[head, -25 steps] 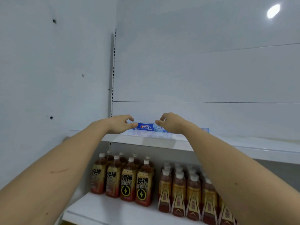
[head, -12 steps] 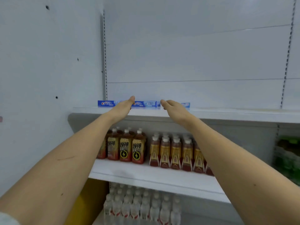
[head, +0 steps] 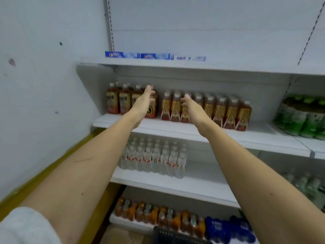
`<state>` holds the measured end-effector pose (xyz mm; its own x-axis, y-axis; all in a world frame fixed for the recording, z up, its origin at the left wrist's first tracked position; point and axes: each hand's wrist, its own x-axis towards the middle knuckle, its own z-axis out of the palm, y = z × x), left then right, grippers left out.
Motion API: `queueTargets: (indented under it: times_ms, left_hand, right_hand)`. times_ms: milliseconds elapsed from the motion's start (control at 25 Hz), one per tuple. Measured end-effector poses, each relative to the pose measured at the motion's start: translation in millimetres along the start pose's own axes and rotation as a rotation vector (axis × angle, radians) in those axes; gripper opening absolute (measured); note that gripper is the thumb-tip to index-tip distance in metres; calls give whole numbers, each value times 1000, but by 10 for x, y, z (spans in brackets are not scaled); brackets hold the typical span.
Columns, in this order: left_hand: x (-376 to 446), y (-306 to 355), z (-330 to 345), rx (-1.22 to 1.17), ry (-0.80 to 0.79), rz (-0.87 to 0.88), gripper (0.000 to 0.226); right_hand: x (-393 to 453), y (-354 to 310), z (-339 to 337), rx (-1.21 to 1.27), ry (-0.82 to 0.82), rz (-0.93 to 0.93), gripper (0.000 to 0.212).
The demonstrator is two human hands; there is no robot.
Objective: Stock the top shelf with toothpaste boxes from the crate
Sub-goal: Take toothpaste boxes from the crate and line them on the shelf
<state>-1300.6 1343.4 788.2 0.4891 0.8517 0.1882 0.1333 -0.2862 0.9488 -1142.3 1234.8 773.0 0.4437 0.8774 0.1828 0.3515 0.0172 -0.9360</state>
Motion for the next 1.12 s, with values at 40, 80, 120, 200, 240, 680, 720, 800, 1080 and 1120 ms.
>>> queueTargets:
  times_ms: [40, 80, 120, 200, 240, 680, 720, 800, 1080, 1120]
  left_hand:
    - [-60, -125, 72, 0, -10, -25, 61]
    - [-100, -251, 147, -1, -19, -46, 62]
    - [-133, -398, 231, -2, -31, -68, 63]
    - [-183, -712, 419, -8, -63, -110, 64]
    - [-199, -896, 535, -4, -88, -132, 64]
    - [-157, -2723, 1786, 31, -164, -513, 63]
    - [-175, -2874, 1868, 37, -159, -555, 63]
    - [-169, -3114, 1999, 36, -169, -623, 62]
    - [-159, -4086, 2241, -14, -175, -824, 57]
    - [-228, -4304, 2263, -1, -203, -848, 57]
  right_hand:
    - [-49, 151, 28, 0, -3, 30, 64]
    - [-82, 292, 47, -1, -5, 57, 65]
    - [-116, 441, 59, 5, -6, 89, 66]
    - [-158, 760, 81, 46, 3, 152, 66]
    - [-167, 952, 93, 68, 5, 183, 64]
    - [-137, 3164, 283, 167, -95, 520, 52]
    - [-164, 3343, 269, 156, -118, 553, 54]
    - [-165, 3615, 235, 131, -176, 589, 56]
    - [-293, 4624, 590, 138, -223, 850, 57]
    - [-386, 4828, 693, 155, -218, 903, 55]
